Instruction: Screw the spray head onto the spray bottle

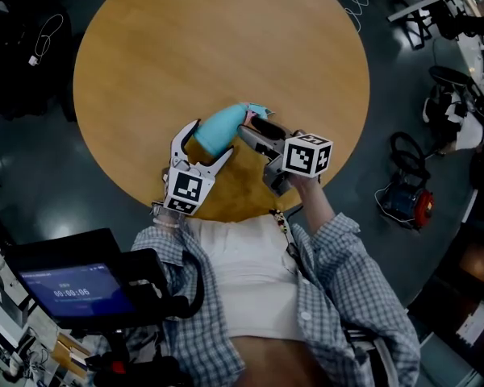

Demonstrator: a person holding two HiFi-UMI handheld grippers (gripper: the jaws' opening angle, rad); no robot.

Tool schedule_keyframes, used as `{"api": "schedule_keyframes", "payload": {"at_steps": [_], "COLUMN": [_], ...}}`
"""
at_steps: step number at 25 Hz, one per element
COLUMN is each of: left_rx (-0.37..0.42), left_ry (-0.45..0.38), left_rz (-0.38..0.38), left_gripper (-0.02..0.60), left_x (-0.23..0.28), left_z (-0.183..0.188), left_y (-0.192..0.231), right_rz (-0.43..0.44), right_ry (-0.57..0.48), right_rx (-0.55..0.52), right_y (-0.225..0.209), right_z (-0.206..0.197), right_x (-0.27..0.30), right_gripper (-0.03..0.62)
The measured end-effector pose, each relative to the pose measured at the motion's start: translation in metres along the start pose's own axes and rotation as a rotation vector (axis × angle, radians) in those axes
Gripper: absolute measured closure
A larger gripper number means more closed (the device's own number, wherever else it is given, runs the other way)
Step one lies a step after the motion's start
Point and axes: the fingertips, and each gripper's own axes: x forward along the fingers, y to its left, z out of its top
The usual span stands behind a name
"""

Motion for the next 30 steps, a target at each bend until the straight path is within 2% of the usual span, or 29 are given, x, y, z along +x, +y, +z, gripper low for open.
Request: {"api": "schedule_keyframes", "payload": {"at_steps": [6,12,15,20,25,30], "left_rx": [0.012,0.002,0.003,0.006,0.009,-0.015], "left_ry": [-0.031,-0.010,0.008,0.010,0.011,-0.020], "left_rz": [0.006,0.019,0.020,0.025,0.023,0.030], "left_gripper": [0.172,0.172,0.172,0.172,0.172,0.172], "left_x": [-0.004,0.000,0.001,0.004,0.006,0.006], "left_z": [0.015,0.000,-0.003,-0.003,-0.004,0.005], "left_y": [0.004,0.006,0.006,0.008,0.008,0.010], "right_rz": [0.054,0.026,0.023,0.090,0.160,0.170], "right_ry": [-0.001,-0.014,-0.037,-0.064,-0.048,-0.026], "right_rx": [0.056,-0.176,-0.284,-0.352,-0.400,-0.458], "right_y": [0.006,0.028,0.043,0.073,0.095,0.099], "right_z": [-0.001,0.006,0.011,0.013,0.006,0.003], "right_x": [0.018,0.013,0.007,-0.002,-0.006,-0.007], "right_gripper": [0.341,0.345,0.422,0.428,0.436,0.441]}}
